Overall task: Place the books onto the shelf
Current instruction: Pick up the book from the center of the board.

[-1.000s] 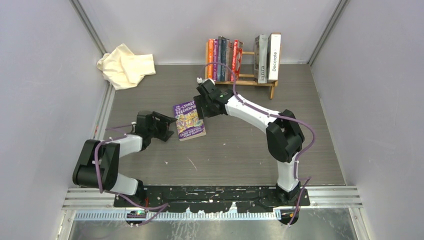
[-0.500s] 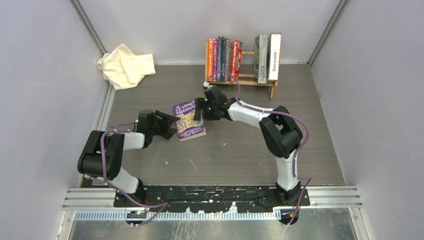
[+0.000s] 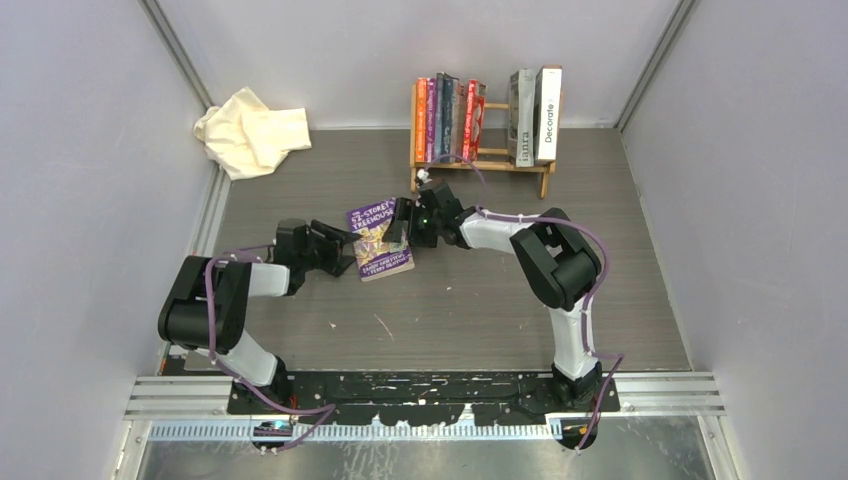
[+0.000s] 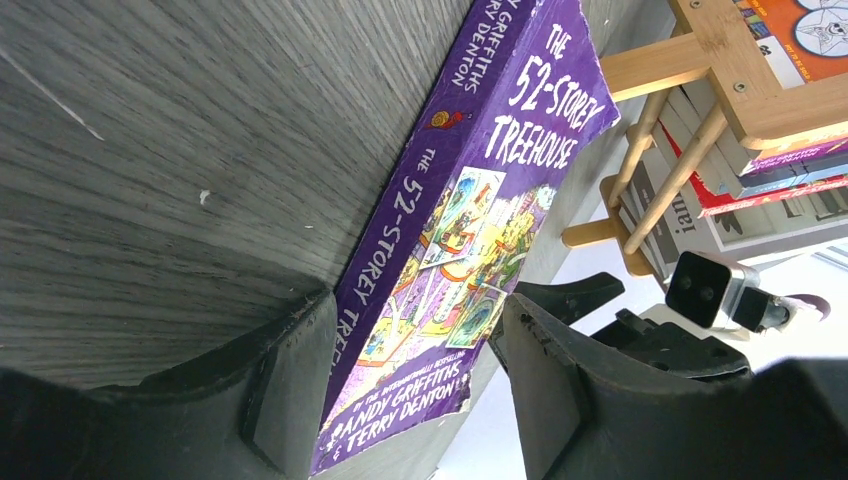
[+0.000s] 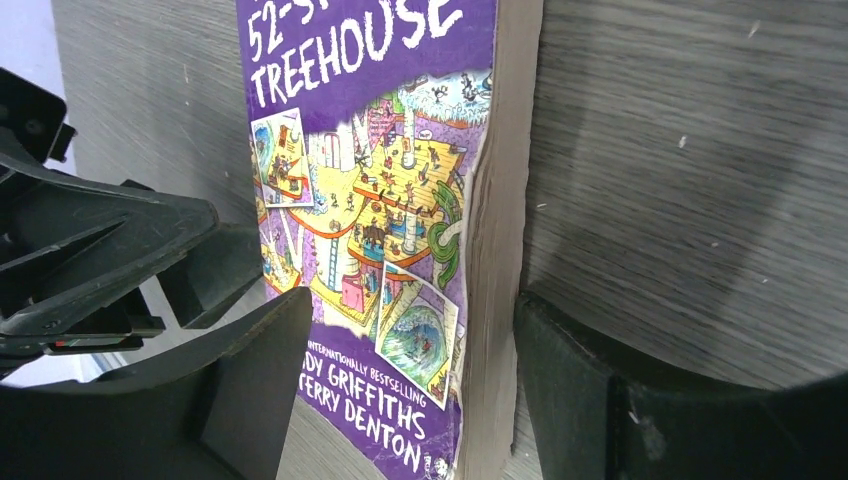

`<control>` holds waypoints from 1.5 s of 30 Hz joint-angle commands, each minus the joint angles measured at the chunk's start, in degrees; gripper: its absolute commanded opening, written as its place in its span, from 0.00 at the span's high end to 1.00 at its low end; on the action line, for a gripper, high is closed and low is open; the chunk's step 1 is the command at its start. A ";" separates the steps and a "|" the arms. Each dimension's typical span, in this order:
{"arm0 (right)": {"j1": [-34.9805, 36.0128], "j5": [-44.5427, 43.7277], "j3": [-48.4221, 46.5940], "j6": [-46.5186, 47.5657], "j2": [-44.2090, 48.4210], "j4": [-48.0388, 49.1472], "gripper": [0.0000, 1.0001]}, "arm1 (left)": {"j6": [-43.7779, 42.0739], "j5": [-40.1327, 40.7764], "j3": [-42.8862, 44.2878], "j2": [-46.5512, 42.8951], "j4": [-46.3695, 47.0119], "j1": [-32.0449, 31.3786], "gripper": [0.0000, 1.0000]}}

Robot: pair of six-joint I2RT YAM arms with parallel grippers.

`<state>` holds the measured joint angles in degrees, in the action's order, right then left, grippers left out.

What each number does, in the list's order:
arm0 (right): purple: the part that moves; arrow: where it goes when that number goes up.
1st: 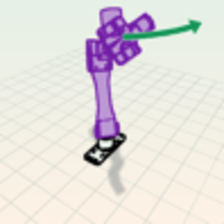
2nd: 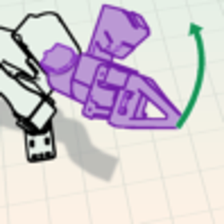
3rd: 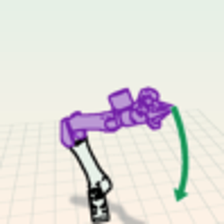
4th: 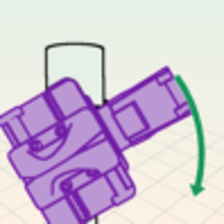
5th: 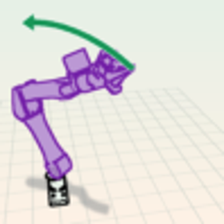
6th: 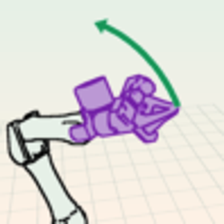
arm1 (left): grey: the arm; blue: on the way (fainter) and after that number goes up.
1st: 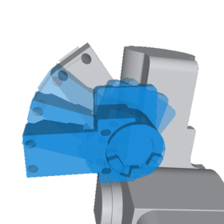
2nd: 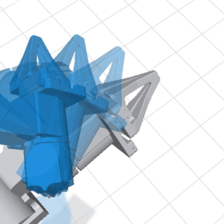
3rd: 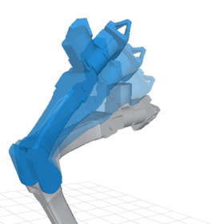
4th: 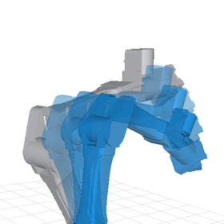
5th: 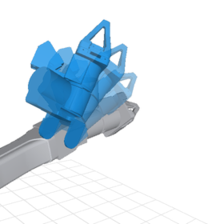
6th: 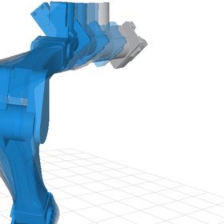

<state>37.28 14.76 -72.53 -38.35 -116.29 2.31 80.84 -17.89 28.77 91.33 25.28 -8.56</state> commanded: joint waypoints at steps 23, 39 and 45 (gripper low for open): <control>5.70 7.57 4.92 -10.11 -1.44 8.36 0.95 | -0.72 -1.45 -0.21 0.03 1.56 -0.45 0.39; 2.27 13.33 4.82 -16.15 4.42 10.98 0.99 | 1.03 -8.85 -0.57 3.66 11.37 0.91 0.32; 2.10 15.42 2.09 -15.23 2.90 8.99 0.99 | 5.68 -15.80 -0.83 10.85 28.11 0.91 0.36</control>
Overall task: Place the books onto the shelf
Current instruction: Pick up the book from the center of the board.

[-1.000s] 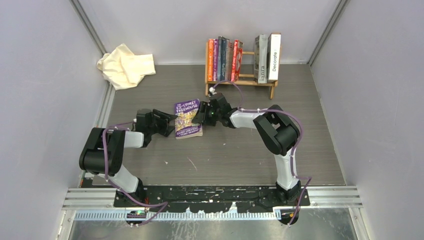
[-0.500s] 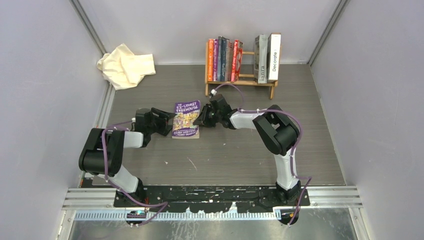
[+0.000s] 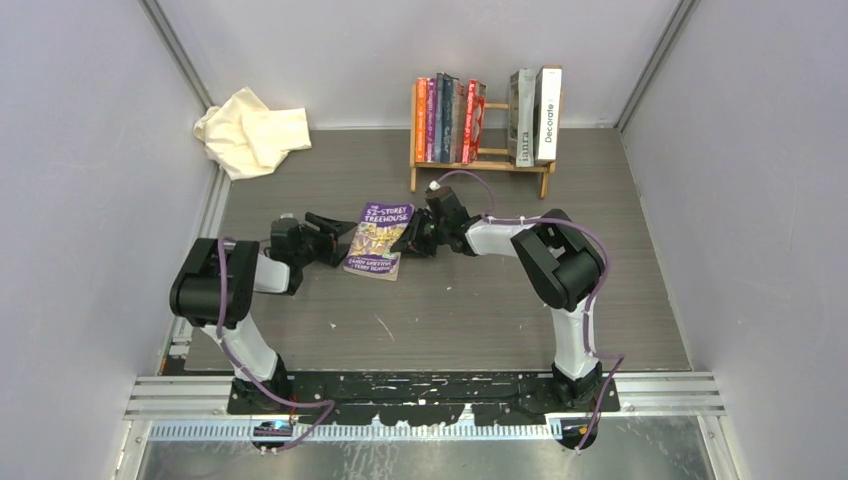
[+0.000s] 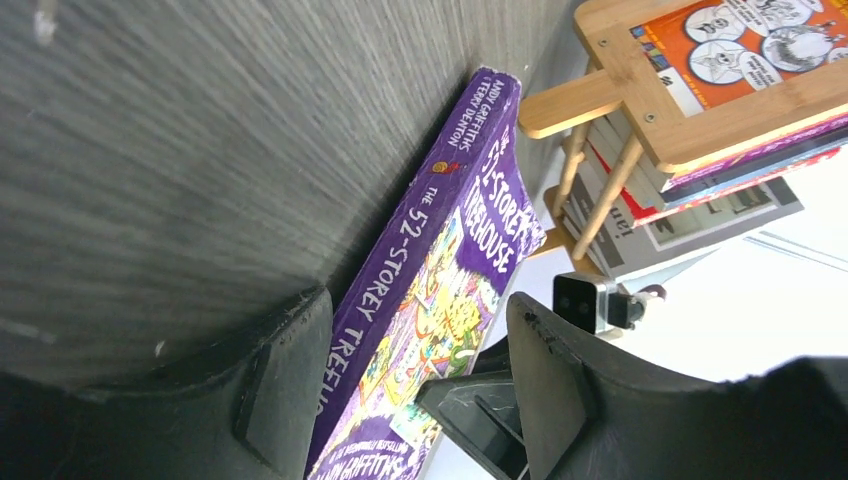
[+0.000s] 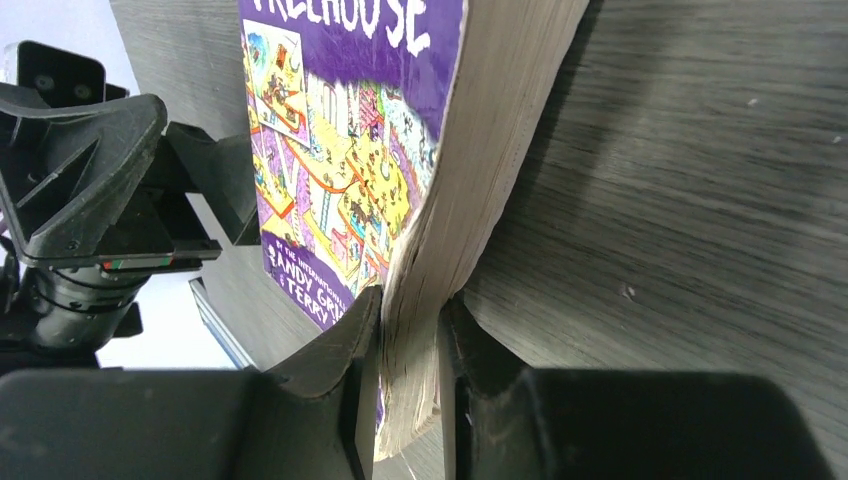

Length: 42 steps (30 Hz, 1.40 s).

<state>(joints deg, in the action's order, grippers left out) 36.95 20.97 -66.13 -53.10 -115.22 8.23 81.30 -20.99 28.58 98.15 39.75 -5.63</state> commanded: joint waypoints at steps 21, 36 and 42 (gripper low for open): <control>-2.27 14.63 -19.64 14.61 -2.56 -18.03 0.99 | -9.18 -26.66 2.89 -2.71 -0.28 -4.20 0.39; -1.26 18.93 -23.37 14.96 -5.95 -21.36 0.99 | -8.10 -24.11 3.94 -7.33 -0.69 -6.89 0.39; -0.78 19.27 -22.95 16.04 -5.55 -22.37 0.99 | -7.07 -22.25 3.24 -8.62 0.35 -7.17 0.40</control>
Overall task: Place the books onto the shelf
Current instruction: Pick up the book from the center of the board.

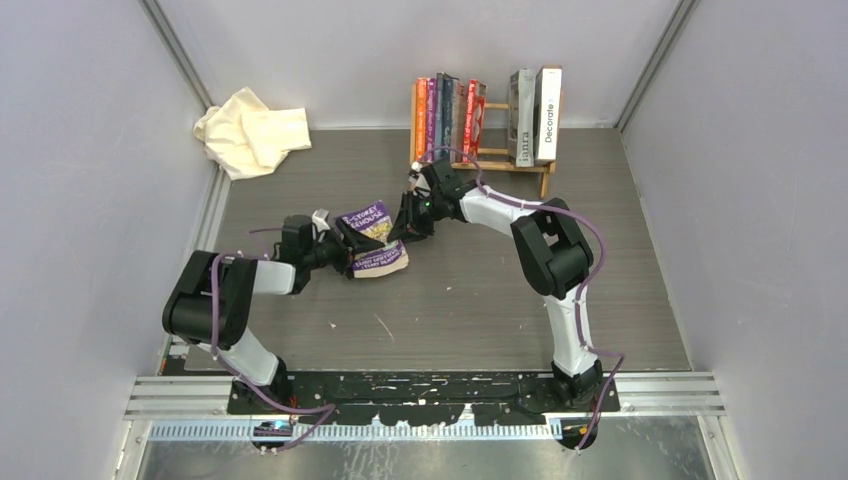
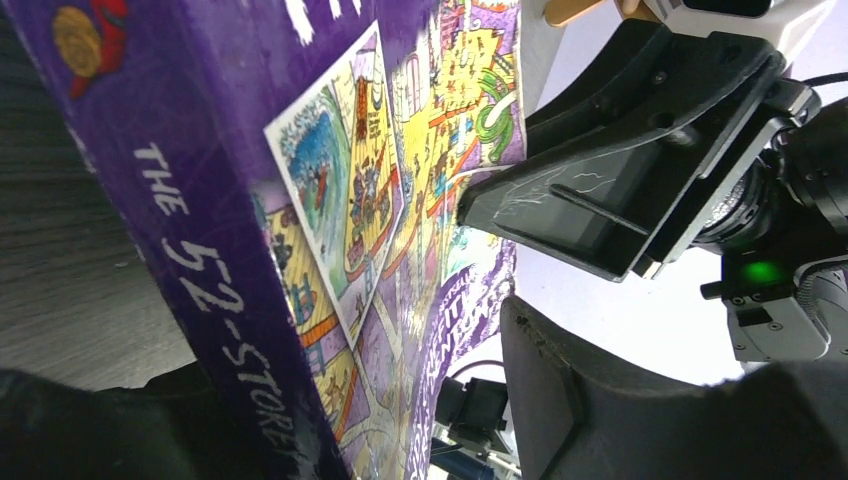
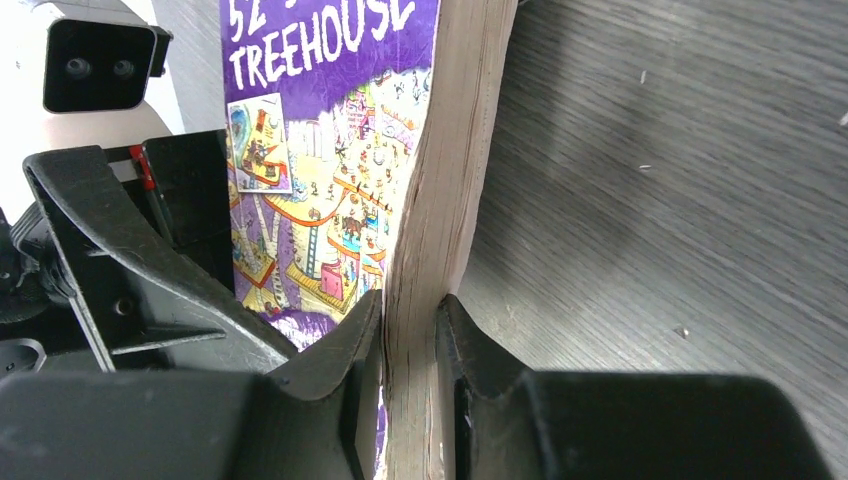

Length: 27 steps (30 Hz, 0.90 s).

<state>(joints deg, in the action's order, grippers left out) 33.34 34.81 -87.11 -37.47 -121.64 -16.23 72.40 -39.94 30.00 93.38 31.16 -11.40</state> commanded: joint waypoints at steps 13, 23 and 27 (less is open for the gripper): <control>1.34 5.14 3.01 0.21 3.55 4.26 0.99 | -7.31 3.67 1.99 -13.35 -9.05 -1.30 0.61; 1.31 5.33 4.87 0.74 4.50 4.03 0.99 | -11.30 9.60 1.74 -19.72 -18.32 0.66 0.54; 1.55 5.69 6.24 0.74 5.47 4.53 0.99 | -10.65 9.24 1.42 -19.45 -17.52 2.12 0.52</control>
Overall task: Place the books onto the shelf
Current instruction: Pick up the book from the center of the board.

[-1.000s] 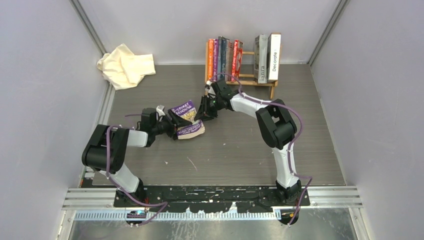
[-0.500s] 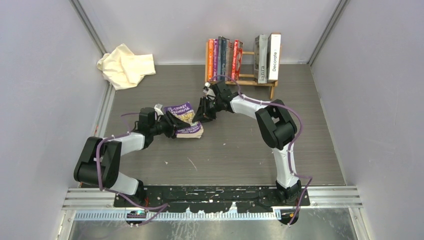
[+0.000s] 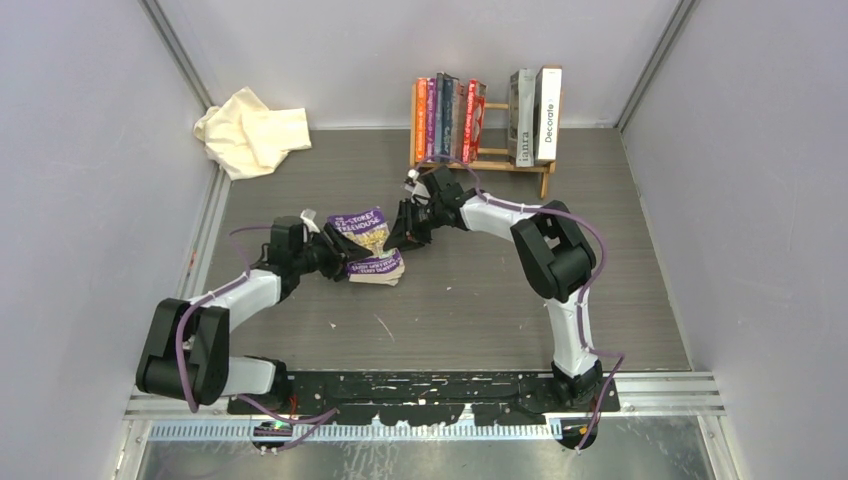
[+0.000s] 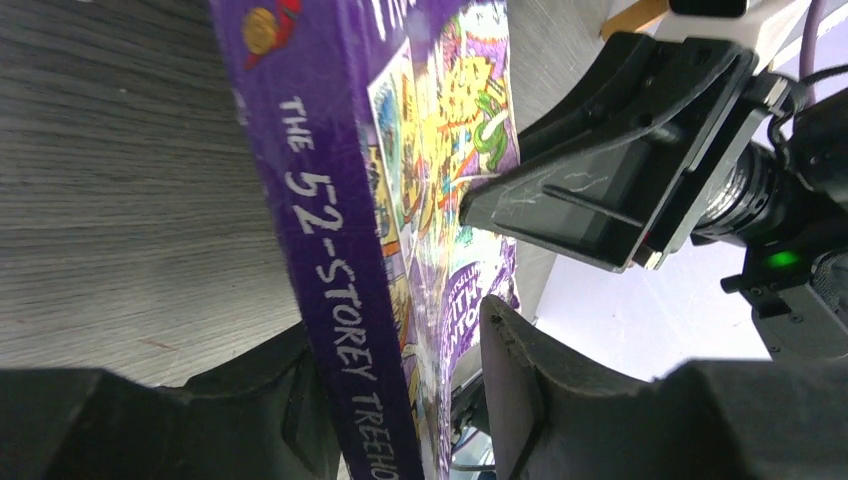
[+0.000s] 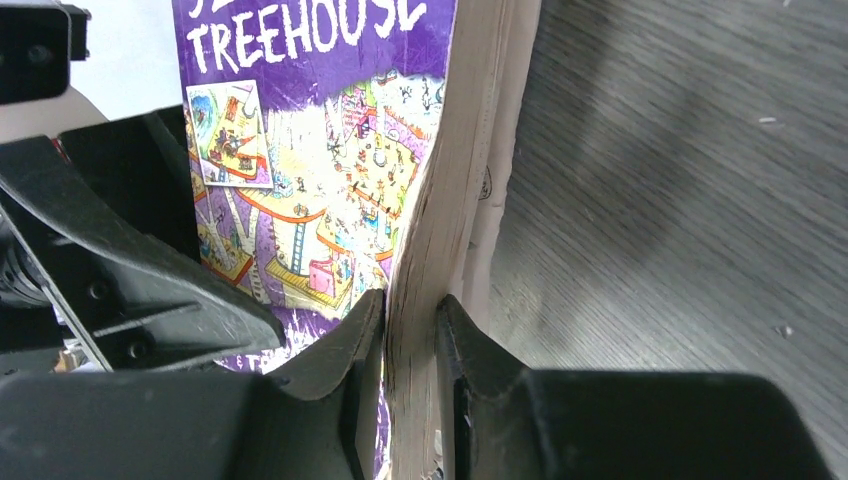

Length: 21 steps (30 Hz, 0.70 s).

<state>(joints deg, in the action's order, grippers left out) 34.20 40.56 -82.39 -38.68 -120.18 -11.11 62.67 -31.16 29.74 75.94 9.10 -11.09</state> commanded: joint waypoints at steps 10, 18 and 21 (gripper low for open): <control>1.92 0.84 3.21 2.02 5.39 -0.30 0.99 | -0.37 -1.19 1.71 0.45 7.24 3.20 0.54; 2.27 0.94 4.52 2.73 6.53 -0.82 0.99 | -0.78 -2.74 1.51 2.41 8.65 4.45 0.55; 2.24 0.86 4.59 2.77 6.47 -0.79 0.99 | -1.33 -3.69 1.47 2.53 8.81 4.95 0.64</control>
<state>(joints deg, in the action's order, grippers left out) 34.96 39.42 -77.97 -38.54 -117.97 -10.85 62.39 -32.32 29.74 78.94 10.04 -7.31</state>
